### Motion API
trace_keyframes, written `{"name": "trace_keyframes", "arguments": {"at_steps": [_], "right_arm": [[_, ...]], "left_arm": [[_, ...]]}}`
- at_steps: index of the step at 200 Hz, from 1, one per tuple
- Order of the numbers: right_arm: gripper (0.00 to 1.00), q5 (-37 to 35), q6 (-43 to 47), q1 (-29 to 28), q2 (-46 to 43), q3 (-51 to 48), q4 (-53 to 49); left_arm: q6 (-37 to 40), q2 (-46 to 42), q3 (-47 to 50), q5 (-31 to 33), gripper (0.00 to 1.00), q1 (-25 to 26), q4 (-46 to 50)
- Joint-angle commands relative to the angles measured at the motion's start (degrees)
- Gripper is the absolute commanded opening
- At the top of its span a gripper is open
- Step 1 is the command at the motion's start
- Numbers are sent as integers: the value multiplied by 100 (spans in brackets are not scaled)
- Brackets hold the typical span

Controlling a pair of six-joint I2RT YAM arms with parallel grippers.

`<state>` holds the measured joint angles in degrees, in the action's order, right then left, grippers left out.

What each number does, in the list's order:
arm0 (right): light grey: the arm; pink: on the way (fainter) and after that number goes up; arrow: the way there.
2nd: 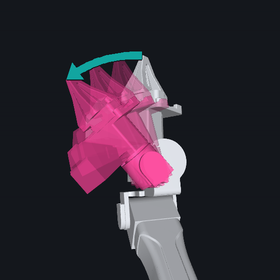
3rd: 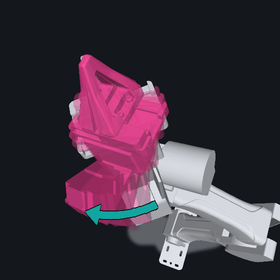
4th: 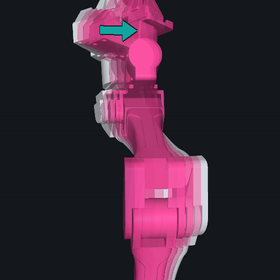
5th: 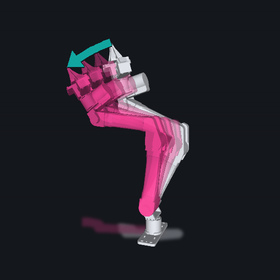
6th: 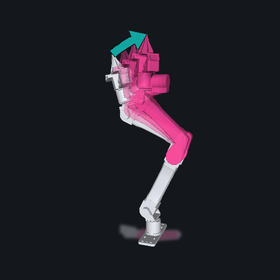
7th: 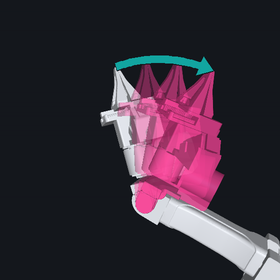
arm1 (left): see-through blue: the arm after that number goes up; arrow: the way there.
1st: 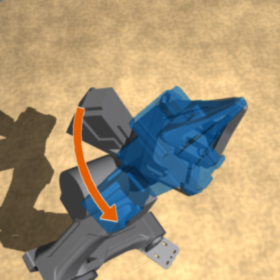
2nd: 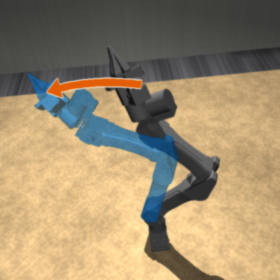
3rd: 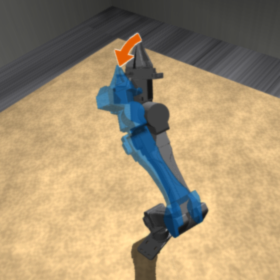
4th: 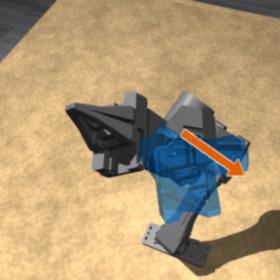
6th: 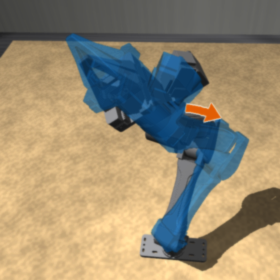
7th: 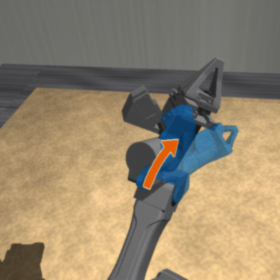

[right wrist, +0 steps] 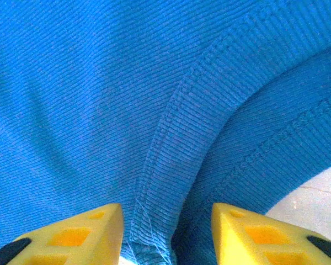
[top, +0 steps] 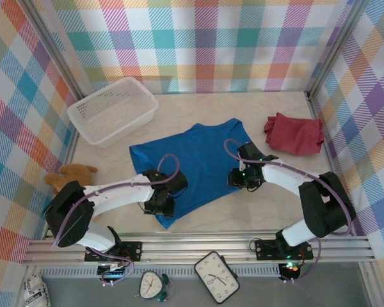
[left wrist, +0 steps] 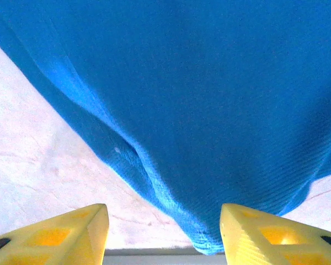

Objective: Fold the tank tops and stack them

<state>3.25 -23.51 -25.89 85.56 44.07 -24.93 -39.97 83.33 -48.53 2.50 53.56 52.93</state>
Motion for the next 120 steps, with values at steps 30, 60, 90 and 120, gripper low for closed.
{"name": "trace_keyframes", "arguments": {"at_steps": [30, 60, 90, 120], "right_arm": [[47, -231, -7, -21, -109, -142, -146], [47, -258, 72, -21, -136, -170, -199], [44, -26, 72, -81, -104, -134, -135], [41, 80, 13, -212, -79, -179, -186]], "left_arm": [[-1042, 168, 378, -313, 54, 511, -357], [-1119, 203, 507, -298, 50, 559, -423], [-1068, 284, 539, -94, 43, 550, -321], [-1018, 378, 438, 135, 40, 541, -152]]}}
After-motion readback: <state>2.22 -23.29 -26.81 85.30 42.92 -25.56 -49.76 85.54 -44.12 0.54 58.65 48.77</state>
